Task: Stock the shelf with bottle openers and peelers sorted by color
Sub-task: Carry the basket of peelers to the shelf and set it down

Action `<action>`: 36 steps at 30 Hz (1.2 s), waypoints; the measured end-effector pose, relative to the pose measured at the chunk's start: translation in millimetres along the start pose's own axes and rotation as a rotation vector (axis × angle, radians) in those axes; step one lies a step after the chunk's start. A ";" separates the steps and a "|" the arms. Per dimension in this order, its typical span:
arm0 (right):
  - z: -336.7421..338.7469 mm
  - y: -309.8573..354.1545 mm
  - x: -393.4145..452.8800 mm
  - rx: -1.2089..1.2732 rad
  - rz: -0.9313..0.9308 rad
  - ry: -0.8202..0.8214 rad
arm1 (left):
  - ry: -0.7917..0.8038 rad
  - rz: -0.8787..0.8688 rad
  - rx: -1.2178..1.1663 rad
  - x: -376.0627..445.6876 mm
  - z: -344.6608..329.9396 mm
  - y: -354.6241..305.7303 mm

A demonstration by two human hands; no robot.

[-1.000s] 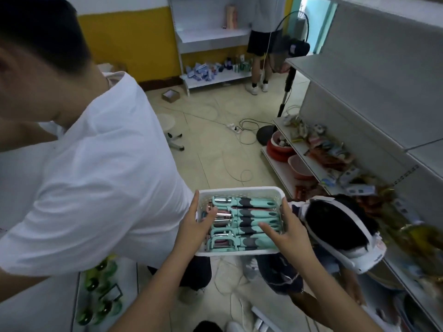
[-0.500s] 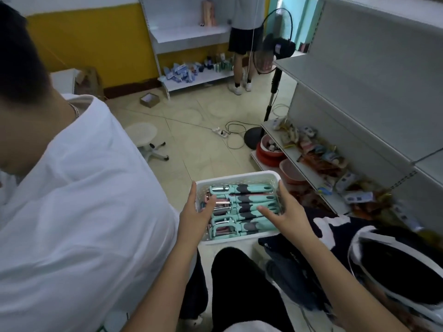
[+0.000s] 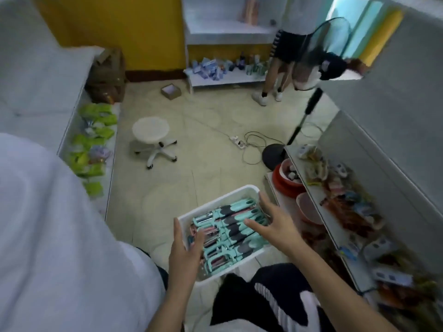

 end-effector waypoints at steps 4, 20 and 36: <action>-14.6 -1.3 69.2 0.048 0.045 0.217 | -0.187 0.078 -0.042 42.5 -1.3 -7.6; -0.8 33.1 278.9 0.056 0.211 0.391 | -0.390 0.091 -0.042 200.6 -14.6 -106.2; -68.5 171.7 603.3 0.048 0.278 0.408 | -0.438 0.035 -0.080 533.4 70.0 -196.3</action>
Point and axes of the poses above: each hand's wrist, its own x-axis towards the middle knuckle, its own z-axis out of the back of the hand, y = z × x, the point moved 1 cm from there along x, towards the middle knuckle, and after that the axes turned 5 degrees about -z, right-handed, at the moved point
